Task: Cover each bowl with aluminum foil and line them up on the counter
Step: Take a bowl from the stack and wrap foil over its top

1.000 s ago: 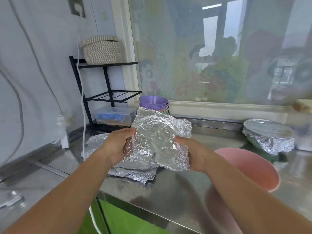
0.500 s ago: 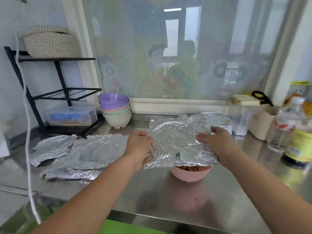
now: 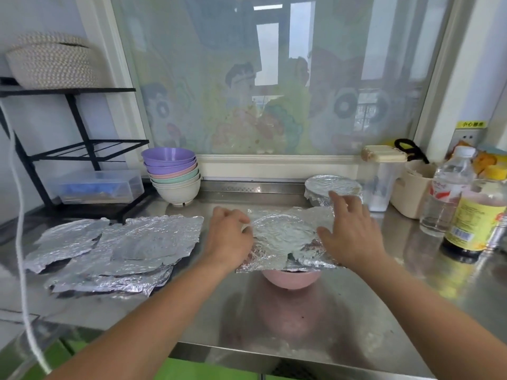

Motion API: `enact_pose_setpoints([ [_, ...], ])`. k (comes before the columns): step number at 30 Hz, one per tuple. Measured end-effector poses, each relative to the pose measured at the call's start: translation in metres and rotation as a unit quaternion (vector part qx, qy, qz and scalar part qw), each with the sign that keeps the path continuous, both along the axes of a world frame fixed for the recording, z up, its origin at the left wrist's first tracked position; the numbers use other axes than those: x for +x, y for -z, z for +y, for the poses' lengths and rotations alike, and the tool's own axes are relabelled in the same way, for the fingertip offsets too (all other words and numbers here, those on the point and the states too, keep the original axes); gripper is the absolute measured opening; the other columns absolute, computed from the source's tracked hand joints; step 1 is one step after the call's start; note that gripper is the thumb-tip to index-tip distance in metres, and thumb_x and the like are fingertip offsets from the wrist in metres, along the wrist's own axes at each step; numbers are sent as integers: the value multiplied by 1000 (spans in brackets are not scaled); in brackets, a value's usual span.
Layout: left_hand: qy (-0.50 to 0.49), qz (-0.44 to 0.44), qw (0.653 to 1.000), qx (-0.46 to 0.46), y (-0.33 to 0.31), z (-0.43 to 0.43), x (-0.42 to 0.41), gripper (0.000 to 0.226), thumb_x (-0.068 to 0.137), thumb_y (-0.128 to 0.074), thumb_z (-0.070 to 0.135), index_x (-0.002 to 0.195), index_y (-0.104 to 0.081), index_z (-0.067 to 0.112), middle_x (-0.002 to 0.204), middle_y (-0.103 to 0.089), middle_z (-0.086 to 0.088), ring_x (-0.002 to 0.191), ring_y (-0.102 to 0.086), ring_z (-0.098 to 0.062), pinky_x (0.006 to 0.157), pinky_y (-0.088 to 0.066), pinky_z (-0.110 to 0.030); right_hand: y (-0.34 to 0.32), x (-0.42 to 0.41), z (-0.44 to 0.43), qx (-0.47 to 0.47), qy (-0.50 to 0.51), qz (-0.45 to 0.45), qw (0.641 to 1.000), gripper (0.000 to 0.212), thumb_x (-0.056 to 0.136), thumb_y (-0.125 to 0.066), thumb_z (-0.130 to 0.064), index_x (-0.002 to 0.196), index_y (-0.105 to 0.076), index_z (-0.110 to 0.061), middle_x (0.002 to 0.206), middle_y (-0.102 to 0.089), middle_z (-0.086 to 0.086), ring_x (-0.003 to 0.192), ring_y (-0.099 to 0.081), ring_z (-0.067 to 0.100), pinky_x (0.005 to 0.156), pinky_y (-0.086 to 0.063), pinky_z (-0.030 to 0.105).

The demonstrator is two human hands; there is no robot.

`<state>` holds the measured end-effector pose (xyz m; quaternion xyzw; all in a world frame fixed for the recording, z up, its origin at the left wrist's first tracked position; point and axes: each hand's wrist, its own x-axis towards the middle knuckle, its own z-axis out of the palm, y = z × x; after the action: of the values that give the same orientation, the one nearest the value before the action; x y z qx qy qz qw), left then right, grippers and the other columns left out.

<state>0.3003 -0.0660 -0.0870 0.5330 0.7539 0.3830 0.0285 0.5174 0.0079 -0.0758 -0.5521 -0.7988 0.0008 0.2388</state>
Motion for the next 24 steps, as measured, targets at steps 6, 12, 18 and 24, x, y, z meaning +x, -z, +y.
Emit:
enact_pose_setpoints([
  [6,264,112,943,-169,-30,15,6,82,80,-51,72,150,-24,38,160,-8,10,147,-2,-10,119,-8,-36,-11,-8,11,-179,-233,-110,949,121,58,-48,-93,155,-2,-38,163,5,-11,150,4,14,120,-2,40],
  [12,278,133,912,-271,-10,25,6,119,67,-59,78,154,8,31,162,12,5,148,8,-12,121,-3,-38,3,5,19,-249,-243,-112,931,142,39,-57,-88,154,9,-38,162,11,-12,149,11,13,121,-2,42],
  [18,273,207,904,-257,3,26,6,129,58,-51,86,154,10,25,161,17,4,147,13,-13,120,1,-35,14,11,19,-237,-263,-57,933,138,56,-84,-62,154,10,-35,162,8,-14,148,5,8,122,-9,38],
  [24,293,162,907,-257,7,27,-3,140,44,-61,89,153,6,31,160,17,11,146,13,-8,121,-5,-40,24,16,17,-246,-260,34,933,150,37,-83,-69,154,6,-37,159,3,-19,147,-4,4,121,-14,35],
])
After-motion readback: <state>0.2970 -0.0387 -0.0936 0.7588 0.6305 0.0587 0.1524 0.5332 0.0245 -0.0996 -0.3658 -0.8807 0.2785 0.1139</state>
